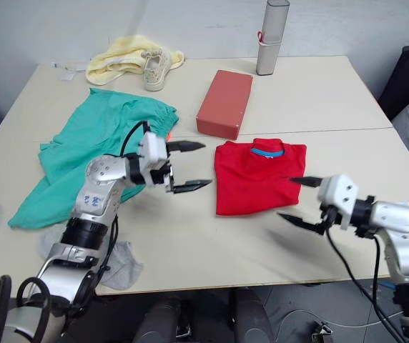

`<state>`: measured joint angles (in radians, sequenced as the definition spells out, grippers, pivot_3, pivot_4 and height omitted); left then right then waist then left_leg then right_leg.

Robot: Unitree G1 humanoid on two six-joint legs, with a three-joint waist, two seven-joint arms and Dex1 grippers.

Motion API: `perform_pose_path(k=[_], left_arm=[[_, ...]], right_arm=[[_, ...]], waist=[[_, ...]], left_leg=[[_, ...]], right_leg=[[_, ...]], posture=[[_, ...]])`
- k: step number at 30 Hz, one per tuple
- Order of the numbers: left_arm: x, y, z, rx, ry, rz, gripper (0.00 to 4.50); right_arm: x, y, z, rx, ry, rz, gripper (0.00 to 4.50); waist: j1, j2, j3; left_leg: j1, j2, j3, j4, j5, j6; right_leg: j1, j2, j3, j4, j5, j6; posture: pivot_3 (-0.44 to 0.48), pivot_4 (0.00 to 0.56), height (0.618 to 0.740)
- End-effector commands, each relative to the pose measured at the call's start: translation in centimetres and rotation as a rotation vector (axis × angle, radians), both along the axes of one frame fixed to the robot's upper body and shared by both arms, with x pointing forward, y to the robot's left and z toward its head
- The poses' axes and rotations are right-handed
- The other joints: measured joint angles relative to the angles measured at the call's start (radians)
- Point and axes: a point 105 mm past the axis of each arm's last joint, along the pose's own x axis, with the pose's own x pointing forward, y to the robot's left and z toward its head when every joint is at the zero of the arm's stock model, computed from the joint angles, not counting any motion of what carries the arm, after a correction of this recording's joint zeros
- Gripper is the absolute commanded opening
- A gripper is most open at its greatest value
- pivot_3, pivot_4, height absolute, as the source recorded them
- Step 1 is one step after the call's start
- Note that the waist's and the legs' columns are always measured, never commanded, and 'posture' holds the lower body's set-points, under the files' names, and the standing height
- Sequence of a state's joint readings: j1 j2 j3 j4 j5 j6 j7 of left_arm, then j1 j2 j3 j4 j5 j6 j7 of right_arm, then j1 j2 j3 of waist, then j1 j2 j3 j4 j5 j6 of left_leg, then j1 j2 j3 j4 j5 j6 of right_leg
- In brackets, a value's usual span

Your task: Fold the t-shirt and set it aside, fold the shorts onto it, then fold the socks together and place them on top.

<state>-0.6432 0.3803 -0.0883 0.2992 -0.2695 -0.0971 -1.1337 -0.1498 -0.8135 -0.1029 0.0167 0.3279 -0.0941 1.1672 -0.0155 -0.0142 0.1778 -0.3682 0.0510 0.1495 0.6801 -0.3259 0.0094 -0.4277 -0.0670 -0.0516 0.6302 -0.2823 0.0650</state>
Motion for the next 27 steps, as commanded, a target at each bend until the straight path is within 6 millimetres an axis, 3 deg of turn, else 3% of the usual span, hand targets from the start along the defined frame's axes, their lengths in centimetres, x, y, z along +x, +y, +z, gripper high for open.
perform_pose_path(k=[1, 8, 11, 13, 19, 22, 27], left_arm=[[-3.3, 1.4, 0.0, 0.065, -0.066, -0.181, 4.47], [-5.0, 3.6, -1.2, 0.102, -0.023, -0.183, 4.47], [-5.1, 3.6, -1.4, 0.103, -0.029, -0.155, 4.50], [-5.1, 3.8, -1.8, 0.103, -0.027, -0.136, 4.50], [-5.1, 4.3, -2.3, 0.114, -0.013, -0.112, 4.50], [-5.6, 4.9, -2.8, 0.127, 0.024, -0.120, 4.50], [-6.6, 5.4, -3.2, 0.137, 0.069, -0.130, 4.50]], right_arm=[[0.3, 0.9, -1.4, -0.089, -0.035, 0.043, 4.50], [3.6, 1.9, -2.6, -0.187, -0.147, 0.010, 4.50], [4.1, 2.3, -2.8, -0.221, -0.197, 0.031, 3.86], [4.1, 3.0, -2.6, -0.228, -0.236, 0.075, 3.20], [2.7, 4.1, -2.7, -0.234, -0.260, 0.192, 1.09], [0.3, 5.6, -2.4, -0.194, -0.238, 0.305, 0.03], [-3.8, 7.4, -2.7, -0.139, -0.164, 0.400, 0.03]], waist=[[-0.001, 0.000, 0.000], [-0.005, 0.000, 0.000], [-0.007, 0.000, 0.000], [-0.009, 0.000, 0.000], [-0.012, 0.000, 0.000], [-0.012, 0.000, 0.000], [-0.010, 0.000, 0.000]], left_leg=[[-0.001, 0.000, 0.000, 0.000, 0.000, 0.000], [-0.002, -0.002, -0.002, 0.001, 0.000, 0.002], [-0.002, -0.002, -0.003, 0.001, 0.000, 0.002], [-0.002, -0.002, -0.002, 0.001, 0.000, 0.003], [-0.002, -0.001, -0.002, 0.001, 0.000, 0.003], [-0.001, -0.001, -0.003, 0.000, 0.000, 0.003], [-0.002, -0.001, -0.003, 0.000, 0.000, 0.003]], right_leg=[[-0.001, -0.002, 0.000, 0.000, 0.000, 0.000], [-0.001, -0.005, 0.001, 0.001, -0.001, -0.001], [0.000, -0.006, 0.001, 0.001, -0.001, -0.001], [0.000, -0.006, 0.001, 0.001, -0.001, -0.001], [0.000, -0.006, 0.001, 0.001, -0.001, -0.001], [0.000, -0.006, 0.001, 0.001, -0.001, -0.001], [0.000, -0.007, 0.000, 0.001, -0.001, -0.002]], posture=[[0.000, 0.150, 0.740], [0.000, 0.150, 0.740], [0.000, 0.150, 0.740], [0.000, 0.150, 0.740], [0.000, 0.150, 0.740], [0.000, 0.150, 0.740], [0.000, 0.150, 0.740]])
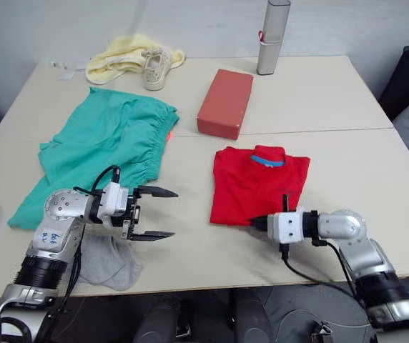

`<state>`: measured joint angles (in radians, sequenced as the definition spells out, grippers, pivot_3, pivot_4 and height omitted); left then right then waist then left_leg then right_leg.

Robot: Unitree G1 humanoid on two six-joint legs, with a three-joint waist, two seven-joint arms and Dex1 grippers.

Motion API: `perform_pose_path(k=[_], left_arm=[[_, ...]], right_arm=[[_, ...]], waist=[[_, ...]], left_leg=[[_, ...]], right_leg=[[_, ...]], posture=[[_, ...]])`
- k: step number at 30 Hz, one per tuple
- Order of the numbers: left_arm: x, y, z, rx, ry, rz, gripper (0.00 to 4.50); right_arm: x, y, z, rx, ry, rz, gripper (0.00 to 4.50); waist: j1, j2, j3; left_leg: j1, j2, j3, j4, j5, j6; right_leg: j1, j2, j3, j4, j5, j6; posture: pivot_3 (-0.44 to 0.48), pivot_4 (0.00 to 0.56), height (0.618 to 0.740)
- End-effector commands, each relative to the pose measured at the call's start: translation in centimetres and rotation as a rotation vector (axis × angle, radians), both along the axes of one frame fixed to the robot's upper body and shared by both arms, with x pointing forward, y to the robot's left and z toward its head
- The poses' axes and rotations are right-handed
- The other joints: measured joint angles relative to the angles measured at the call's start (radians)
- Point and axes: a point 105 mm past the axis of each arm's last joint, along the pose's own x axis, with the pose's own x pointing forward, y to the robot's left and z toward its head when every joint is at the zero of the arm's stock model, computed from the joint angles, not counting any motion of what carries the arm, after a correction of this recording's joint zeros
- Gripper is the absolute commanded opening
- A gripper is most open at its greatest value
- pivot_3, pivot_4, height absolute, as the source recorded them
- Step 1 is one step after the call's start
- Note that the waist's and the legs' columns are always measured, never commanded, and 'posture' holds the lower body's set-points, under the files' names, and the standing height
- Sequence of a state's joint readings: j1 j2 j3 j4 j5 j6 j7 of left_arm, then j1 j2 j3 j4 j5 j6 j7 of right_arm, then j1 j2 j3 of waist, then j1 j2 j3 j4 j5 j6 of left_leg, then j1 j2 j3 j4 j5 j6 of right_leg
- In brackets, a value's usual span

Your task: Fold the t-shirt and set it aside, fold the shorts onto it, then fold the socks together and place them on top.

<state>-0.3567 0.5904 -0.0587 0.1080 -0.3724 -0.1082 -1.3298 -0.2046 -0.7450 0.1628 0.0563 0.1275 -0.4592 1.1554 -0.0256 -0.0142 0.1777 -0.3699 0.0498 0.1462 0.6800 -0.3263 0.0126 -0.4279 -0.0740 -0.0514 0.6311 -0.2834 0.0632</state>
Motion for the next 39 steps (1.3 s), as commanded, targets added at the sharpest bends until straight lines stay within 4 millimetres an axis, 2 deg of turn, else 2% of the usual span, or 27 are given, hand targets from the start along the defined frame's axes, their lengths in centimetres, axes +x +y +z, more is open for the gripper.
perform_pose_path(k=[1, 4, 9, 12, 16, 20, 23, 24, 28, 30, 34, 36, 37, 39], left_arm=[[-1.1, 0.0, 0.9, -0.014, -0.017, -0.030, 4.50], [-1.9, 0.3, 0.8, -0.011, 0.008, -0.021, 4.50], [-3.0, 0.2, 0.7, -0.016, 0.048, -0.027, 4.50], [-3.4, -0.1, 0.6, -0.011, 0.080, -0.051, 4.50], [-3.2, -0.8, 1.2, -0.009, 0.086, -0.064, 4.50], [-2.6, -2.0, 2.7, -0.057, 0.108, -0.088, 4.50], [-2.4, -3.3, 3.3, -0.079, 0.136, -0.150, 4.50], [-2.2, -3.8, 3.4, -0.082, 0.135, -0.166, 4.10], [-0.8, -6.7, 2.8, -0.067, 0.102, -0.222, 2.97], [0.0, -8.1, 1.9, -0.037, 0.095, -0.221, 2.36], [2.1, -12.1, -0.3, 0.035, 0.034, -0.187, 1.02], [2.8, -13.0, -1.4, 0.063, 0.046, -0.150, 0.37], [2.5, -13.2, -2.2, 0.106, 0.053, -0.168, 0.04], [2.4, -13.3, -3.3, 0.162, 0.041, -0.175, 0.02]], right_arm=[[-2.7, 1.4, 1.0, 0.036, 0.028, 0.068, 0.03], [-5.0, 2.0, 0.8, 0.062, 0.083, 0.059, 0.03], [-6.5, 1.8, 0.7, 0.152, 0.254, -0.031, 0.03], [-7.4, 1.5, 1.5, 0.197, 0.307, -0.019, 0.96], [-8.4, 0.5, 4.1, 0.332, 0.449, -0.048, 2.36], [-6.7, -1.1, 7.3, 0.498, 0.516, -0.169, 2.36], [-4.1, -2.2, 7.4, 0.545, 0.456, -0.258, 1.75], [-3.6, -2.5, 7.0, 0.525, 0.437, -0.275, 1.36], [-2.0, -2.8, 4.2, 0.389, 0.353, -0.283, 0.03], [-1.6, -2.5, 3.3, 0.354, 0.336, -0.272, 0.00], [0.0, -2.0, 1.0, 0.256, 0.275, -0.268, 0.00], [0.6, -2.0, 0.4, 0.245, 0.255, -0.285, 0.00], [1.2, -2.2, 0.3, 0.248, 0.247, -0.306, 0.00], [2.1, -2.5, 0.0, 0.241, 0.222, -0.337, 0.00]], waist=[[0.001, 0.000, 0.000], [0.001, 0.000, 0.000], [0.001, 0.000, 0.000], [0.003, 0.000, 0.000], [0.008, 0.000, 0.000], [0.021, -0.002, 0.000], [0.024, -0.003, -0.001], [0.024, -0.003, -0.001], [0.032, -0.003, -0.001], [0.031, -0.003, -0.001], [0.029, -0.003, -0.001], [0.027, -0.003, -0.001], [0.026, -0.003, -0.001], [0.020, -0.003, -0.001]], left_leg=[[0.000, 0.000, 0.000, 0.000, 0.000, 0.000], [0.000, -0.001, -0.001, 0.000, -0.001, 0.001], [0.001, -0.001, -0.001, 0.000, -0.001, 0.001], [0.001, -0.001, -0.001, 0.000, -0.002, 0.002], [0.001, -0.001, -0.001, -0.001, -0.003, 0.003], [0.001, -0.001, -0.002, 0.000, -0.004, 0.004], [0.001, -0.001, -0.002, 0.000, -0.006, 0.008], [0.001, -0.001, -0.002, 0.000, -0.006, 0.008], [-0.001, -0.003, -0.001, 0.001, -0.004, 0.005], [-0.001, -0.003, 0.000, 0.002, -0.003, 0.005], [-0.001, -0.004, 0.002, 0.003, -0.003, 0.006], [-0.001, -0.004, 0.003, 0.003, -0.003, 0.006], [-0.001, -0.003, 0.003, 0.003, -0.003, 0.006], [-0.001, -0.002, 0.003, 0.003, -0.003, 0.006]], right_leg=[[0.000, -0.001, 0.000, 0.000, 0.000, 0.000], [0.000, -0.002, 0.000, 0.000, 0.000, 0.000], [0.001, -0.002, 0.000, 0.000, 0.000, -0.001], [0.001, -0.003, -0.001, 0.000, -0.001, -0.001], [0.001, -0.003, -0.001, 0.000, -0.001, -0.001], [0.001, -0.003, -0.001, 0.000, 0.000, -0.001], [0.002, -0.003, -0.001, -0.001, 0.000, -0.001], [0.002, -0.003, -0.001, -0.001, 0.000, -0.001], [0.002, -0.001, -0.001, -0.003, 0.000, 0.000], [0.002, 0.002, -0.001, -0.003, 0.001, 0.001], [0.001, 0.007, -0.001, -0.004, 0.002, 0.004], [0.001, 0.008, 0.000, -0.005, 0.003, 0.005], [0.001, 0.008, 0.000, -0.005, 0.003, 0.005], [0.000, 0.008, 0.002, -0.004, 0.003, 0.004]], posture=[[0.000, 0.150, 0.740], [0.000, 0.150, 0.740], [0.000, 0.150, 0.740], [0.000, 0.150, 0.740], [0.000, 0.150, 0.740], [0.000, 0.150, 0.740], [0.000, 0.150, 0.740], [0.000, 0.150, 0.740], [0.000, 0.150, 0.740], [0.000, 0.150, 0.740], [0.000, 0.150, 0.740], [0.000, 0.150, 0.740], [0.000, 0.150, 0.740], [0.000, 0.150, 0.740]])
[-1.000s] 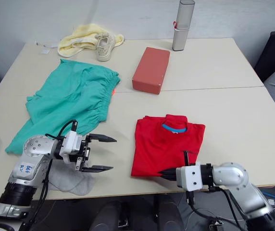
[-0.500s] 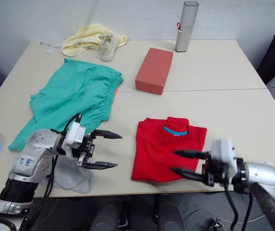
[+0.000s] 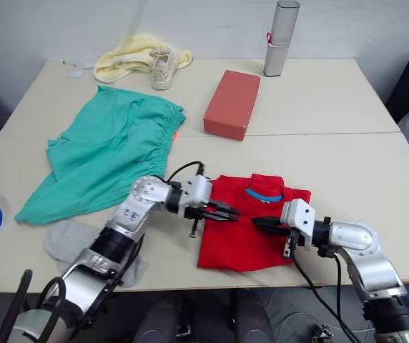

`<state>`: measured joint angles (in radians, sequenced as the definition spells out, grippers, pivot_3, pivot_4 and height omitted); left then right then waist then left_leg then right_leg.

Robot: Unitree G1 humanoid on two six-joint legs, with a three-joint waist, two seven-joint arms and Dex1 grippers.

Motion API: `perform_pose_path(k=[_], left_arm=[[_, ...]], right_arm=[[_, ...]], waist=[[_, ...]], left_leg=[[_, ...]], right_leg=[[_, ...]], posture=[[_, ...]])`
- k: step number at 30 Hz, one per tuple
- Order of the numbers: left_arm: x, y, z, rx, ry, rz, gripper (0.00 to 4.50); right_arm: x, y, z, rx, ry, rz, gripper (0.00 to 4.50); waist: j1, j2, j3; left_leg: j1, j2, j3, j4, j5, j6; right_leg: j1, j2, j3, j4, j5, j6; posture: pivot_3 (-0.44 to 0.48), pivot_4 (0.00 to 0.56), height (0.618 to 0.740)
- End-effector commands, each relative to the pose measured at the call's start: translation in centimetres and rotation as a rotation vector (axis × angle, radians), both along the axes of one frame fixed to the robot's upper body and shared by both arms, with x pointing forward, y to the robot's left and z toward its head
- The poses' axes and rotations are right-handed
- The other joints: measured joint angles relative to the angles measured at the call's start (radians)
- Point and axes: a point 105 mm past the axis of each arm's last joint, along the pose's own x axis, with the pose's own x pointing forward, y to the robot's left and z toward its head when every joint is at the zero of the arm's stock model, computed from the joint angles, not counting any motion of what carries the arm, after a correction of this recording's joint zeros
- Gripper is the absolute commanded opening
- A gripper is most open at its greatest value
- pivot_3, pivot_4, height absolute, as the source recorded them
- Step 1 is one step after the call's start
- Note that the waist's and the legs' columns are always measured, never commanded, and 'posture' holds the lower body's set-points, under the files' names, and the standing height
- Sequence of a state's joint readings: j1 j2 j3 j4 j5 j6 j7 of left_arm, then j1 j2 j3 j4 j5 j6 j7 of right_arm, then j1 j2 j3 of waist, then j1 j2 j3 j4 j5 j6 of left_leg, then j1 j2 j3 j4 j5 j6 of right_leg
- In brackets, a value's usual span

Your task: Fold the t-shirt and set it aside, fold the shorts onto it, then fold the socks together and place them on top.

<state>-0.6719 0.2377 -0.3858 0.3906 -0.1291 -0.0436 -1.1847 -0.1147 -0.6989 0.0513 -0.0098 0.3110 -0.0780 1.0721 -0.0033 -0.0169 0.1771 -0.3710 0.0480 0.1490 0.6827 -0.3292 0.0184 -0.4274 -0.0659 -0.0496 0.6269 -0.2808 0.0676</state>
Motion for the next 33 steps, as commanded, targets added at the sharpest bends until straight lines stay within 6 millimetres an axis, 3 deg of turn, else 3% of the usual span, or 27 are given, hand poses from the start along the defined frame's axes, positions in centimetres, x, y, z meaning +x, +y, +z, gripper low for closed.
perform_pose_path(k=[1, 6, 11, 16, 20, 23, 28, 33], left_arm=[[0.1, 0.0, -1.3, 0.079, -0.059, 0.001, 0.02], [2.7, 1.2, -2.5, 0.104, -0.047, 0.260, 0.02], [2.2, 2.6, -3.3, 0.098, -0.012, 0.314, 0.02], [2.2, 2.8, -3.0, 0.051, -0.005, 0.356, 0.02], [2.8, 2.6, -0.9, -0.063, -0.012, 0.369, 0.02], [2.6, 2.0, 1.1, -0.164, -0.009, 0.319, 0.02], [3.4, 0.3, 2.4, -0.191, -0.026, 0.269, 0.02], [2.6, -1.8, 1.7, -0.169, -0.004, 0.178, 0.02]], right_arm=[[1.3, -0.7, 0.0, -0.033, -0.062, -0.051, 0.00], [5.1, -3.5, 0.3, -0.061, -0.121, -0.266, 0.00], [7.2, -6.0, 0.5, -0.038, -0.139, -0.447, 0.00], [7.9, -6.9, 1.6, 0.069, -0.179, -0.538, 0.00], [6.0, -5.9, 4.9, 0.261, -0.242, -0.403, 0.00], [4.1, -4.8, 5.9, 0.316, -0.213, -0.276, 0.00], [0.2, -2.5, 2.6, 0.157, -0.041, -0.123, 0.00], [0.0, -2.2, 0.1, 0.094, 0.009, -0.191, 0.00]], waist=[[-0.003, 0.000, 0.000], [-0.002, 0.000, 0.000], [-0.001, 0.001, -0.001], [-0.001, 0.002, -0.001], [0.000, 0.003, -0.001], [0.000, 0.003, -0.001], [0.012, 0.003, -0.001], [0.003, 0.003, -0.001]], left_leg=[[0.000, 0.001, 0.000, 0.000, 0.000, 0.000], [0.001, 0.000, 0.000, 0.000, 0.001, -0.001], [0.001, 0.000, -0.001, 0.000, 0.002, -0.001], [0.002, 0.000, -0.001, 0.000, 0.002, -0.001], [0.001, 0.000, -0.001, 0.000, 0.002, -0.001], [0.001, 0.000, -0.002, 0.000, 0.002, -0.001], [0.000, -0.001, -0.003, 0.000, 0.002, 0.000], [0.001, -0.002, -0.002, 0.000, 0.001, 0.001]], right_leg=[[0.000, 0.000, 0.000, 0.000, 0.000, 0.000], [0.000, -0.007, 0.000, 0.003, 0.000, -0.001], [0.001, -0.010, 0.000, 0.003, 0.000, -0.001], [0.001, -0.010, 0.000, 0.004, 0.000, -0.001], [0.001, -0.010, 0.000, 0.003, 0.000, -0.001], [0.001, -0.010, 0.000, 0.003, 0.000, -0.001], [0.001, -0.010, -0.002, 0.002, 0.000, 0.000], [0.001, -0.010, -0.003, 0.002, 0.000, 0.000]], posture=[[0.000, 0.150, 0.740], [0.000, 0.150, 0.740], [0.000, 0.150, 0.740], [0.000, 0.150, 0.740], [0.000, 0.150, 0.740], [0.000, 0.150, 0.740], [0.000, 0.150, 0.740], [0.000, 0.150, 0.740]])
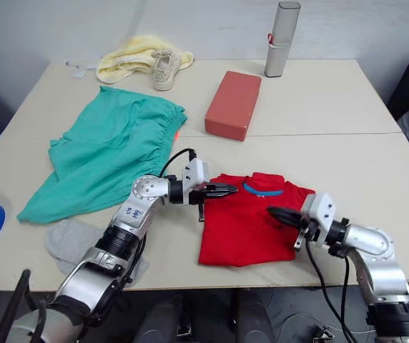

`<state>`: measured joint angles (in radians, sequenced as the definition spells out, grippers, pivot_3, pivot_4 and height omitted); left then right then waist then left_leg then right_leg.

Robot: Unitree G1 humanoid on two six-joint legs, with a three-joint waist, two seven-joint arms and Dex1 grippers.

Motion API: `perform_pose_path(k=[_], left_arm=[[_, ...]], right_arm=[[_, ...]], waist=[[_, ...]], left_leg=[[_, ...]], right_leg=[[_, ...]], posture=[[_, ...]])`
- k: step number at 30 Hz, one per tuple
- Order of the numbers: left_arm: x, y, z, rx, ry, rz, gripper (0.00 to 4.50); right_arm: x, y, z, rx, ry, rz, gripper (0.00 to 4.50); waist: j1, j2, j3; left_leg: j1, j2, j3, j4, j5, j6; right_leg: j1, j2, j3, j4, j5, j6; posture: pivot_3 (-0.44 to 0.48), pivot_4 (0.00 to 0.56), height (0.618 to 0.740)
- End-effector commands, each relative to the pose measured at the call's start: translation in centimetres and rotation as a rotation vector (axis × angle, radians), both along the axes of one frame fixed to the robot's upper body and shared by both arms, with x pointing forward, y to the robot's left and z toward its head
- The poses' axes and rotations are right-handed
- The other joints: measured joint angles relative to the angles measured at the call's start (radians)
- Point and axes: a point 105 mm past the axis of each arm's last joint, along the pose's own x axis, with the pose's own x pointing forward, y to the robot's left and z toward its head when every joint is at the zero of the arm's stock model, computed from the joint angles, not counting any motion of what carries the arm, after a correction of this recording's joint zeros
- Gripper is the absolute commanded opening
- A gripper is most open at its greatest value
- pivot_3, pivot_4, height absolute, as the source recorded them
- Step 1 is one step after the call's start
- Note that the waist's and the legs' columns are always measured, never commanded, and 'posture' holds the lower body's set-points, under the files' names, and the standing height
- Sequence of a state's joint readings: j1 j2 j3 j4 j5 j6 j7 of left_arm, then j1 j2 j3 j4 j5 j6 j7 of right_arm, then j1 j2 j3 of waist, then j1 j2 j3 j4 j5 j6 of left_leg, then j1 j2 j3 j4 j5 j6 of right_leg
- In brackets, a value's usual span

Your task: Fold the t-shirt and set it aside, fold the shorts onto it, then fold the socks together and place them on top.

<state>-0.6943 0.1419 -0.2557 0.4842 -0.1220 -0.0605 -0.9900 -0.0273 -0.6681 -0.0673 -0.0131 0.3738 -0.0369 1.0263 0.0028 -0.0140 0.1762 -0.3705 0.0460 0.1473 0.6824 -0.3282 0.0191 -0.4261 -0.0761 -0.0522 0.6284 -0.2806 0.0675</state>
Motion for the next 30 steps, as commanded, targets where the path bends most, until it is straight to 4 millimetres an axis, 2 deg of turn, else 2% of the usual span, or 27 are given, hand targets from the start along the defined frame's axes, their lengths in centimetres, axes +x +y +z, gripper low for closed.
perform_pose_path(k=[1, 3, 6, 11, 14, 18, 21, 23, 24, 26, 27, 29, 30], left_arm=[[-1.0, -1.6, -0.5, 0.041, -0.012, -0.090, 0.02], [-0.2, -2.1, -1.9, 0.110, -0.012, -0.034, 0.02], [2.0, -2.1, -2.2, 0.117, -0.035, 0.126, 0.02], [5.6, 0.2, -2.0, 0.106, -0.083, 0.381, 0.02], [6.5, 1.5, -1.7, 0.073, -0.073, 0.454, 0.02], [6.8, 3.1, -1.6, 0.051, -0.082, 0.484, 0.02], [6.7, 3.8, -0.9, 0.023, -0.102, 0.478, 0.02], [6.3, 4.0, 0.1, -0.027, -0.115, 0.443, 0.02], [5.9, 3.9, 1.4, -0.084, -0.147, 0.412, 0.02], [3.5, 3.4, 4.2, -0.214, -0.192, 0.247, 0.02], [2.5, 3.3, 5.0, -0.245, -0.215, 0.190, 0.02], [0.9, 3.1, 5.3, -0.249, -0.213, 0.093, 0.02], [-0.8, 2.9, 4.3, -0.186, -0.212, -0.008, 0.02]], right_arm=[[0.3, 0.3, -0.1, -0.018, -0.014, -0.043, 0.00], [0.3, 0.1, -1.0, -0.041, 0.001, -0.086, 0.00], [0.4, -0.3, -1.5, -0.055, 0.004, -0.131, 0.00], [0.2, -0.4, -1.5, -0.051, 0.001, -0.151, 0.00], [0.0, -0.6, -1.5, -0.051, 0.001, -0.152, 0.00], [-0.3, -0.9, -1.4, -0.052, -0.005, -0.165, 0.00], [-0.2, -1.2, -0.8, -0.045, -0.040, -0.178, 0.00], [-0.2, -1.1, 0.2, -0.017, -0.102, -0.174, 0.00], [-0.3, -0.9, 1.0, 0.022, -0.134, -0.166, 0.00], [-1.1, -0.1, 2.8, 0.107, -0.176, -0.118, 0.00], [-1.5, 0.2, 3.2, 0.129, -0.185, -0.099, 0.00], [-2.2, 0.4, 3.6, 0.143, -0.179, -0.078, 0.00], [-3.0, 0.8, 3.5, 0.137, -0.150, -0.053, 0.00]], waist=[[-0.004, 0.000, 0.000], [-0.003, 0.000, 0.000], [-0.003, 0.000, 0.000], [-0.003, -0.001, 0.000], [-0.004, -0.001, 0.000], [-0.003, -0.001, 0.000], [0.000, -0.001, 0.000], [0.000, -0.001, 0.000], [-0.001, -0.001, 0.000], [-0.003, 0.000, 0.000], [-0.003, 0.000, 0.000], [-0.003, 0.000, 0.000], [-0.003, 0.000, 0.000]], left_leg=[[0.000, 0.000, 0.000, 0.000, 0.000, 0.000], [0.000, 0.000, 0.000, 0.000, 0.000, 0.000], [0.000, 0.000, 0.000, 0.000, 0.000, 0.000], [0.000, 0.000, -0.001, 0.000, 0.000, 0.000], [0.000, 0.001, -0.001, 0.000, 0.000, 0.000], [0.000, 0.001, -0.001, 0.000, 0.000, 0.000], [0.000, 0.000, 0.000, 0.000, 0.000, 0.000], [0.000, 0.000, 0.000, 0.000, 0.000, 0.000], [0.000, 0.000, 0.000, 0.000, 0.000, 0.000], [0.000, 0.000, 0.000, 0.000, 0.000, 0.000], [-0.001, 0.001, 0.000, -0.001, 0.000, -0.001], [-0.001, 0.001, 0.000, -0.001, 0.000, -0.002], [-0.001, 0.001, 0.000, -0.001, 0.000, -0.002]], right_leg=[[-0.001, 0.000, 0.000, 0.000, 0.000, 0.000], [-0.001, 0.001, 0.000, 0.000, 0.000, 0.000], [-0.001, 0.001, 0.000, 0.000, 0.000, 0.000], [0.000, -0.001, 0.001, 0.000, 0.000, 0.000], [0.000, 0.000, 0.000, 0.000, 0.000, 0.000], [0.000, 0.000, -0.001, 0.000, 0.000, 0.000], [0.000, -0.001, -0.002, 0.000, 0.000, 0.000], [0.000, -0.001, -0.003, 0.000, 0.000, 0.001], [0.000, -0.001, -0.004, 0.000, 0.000, 0.001], [-0.001, -0.001, -0.004, 0.000, 0.000, 0.000], [-0.001, 0.000, -0.004, 0.000, 0.000, 0.000], [-0.001, 0.000, -0.002, 0.000, 0.000, 0.000], [-0.001, 0.000, -0.001, 0.000, 0.000, 0.000]], posture=[[0.000, 0.150, 0.740], [0.000, 0.150, 0.740], [0.000, 0.150, 0.740], [0.000, 0.150, 0.740], [0.000, 0.150, 0.740], [0.000, 0.150, 0.740], [0.000, 0.150, 0.740], [0.000, 0.150, 0.740], [0.000, 0.150, 0.740], [0.000, 0.150, 0.740], [0.000, 0.150, 0.740], [0.000, 0.150, 0.740], [0.000, 0.150, 0.740]])
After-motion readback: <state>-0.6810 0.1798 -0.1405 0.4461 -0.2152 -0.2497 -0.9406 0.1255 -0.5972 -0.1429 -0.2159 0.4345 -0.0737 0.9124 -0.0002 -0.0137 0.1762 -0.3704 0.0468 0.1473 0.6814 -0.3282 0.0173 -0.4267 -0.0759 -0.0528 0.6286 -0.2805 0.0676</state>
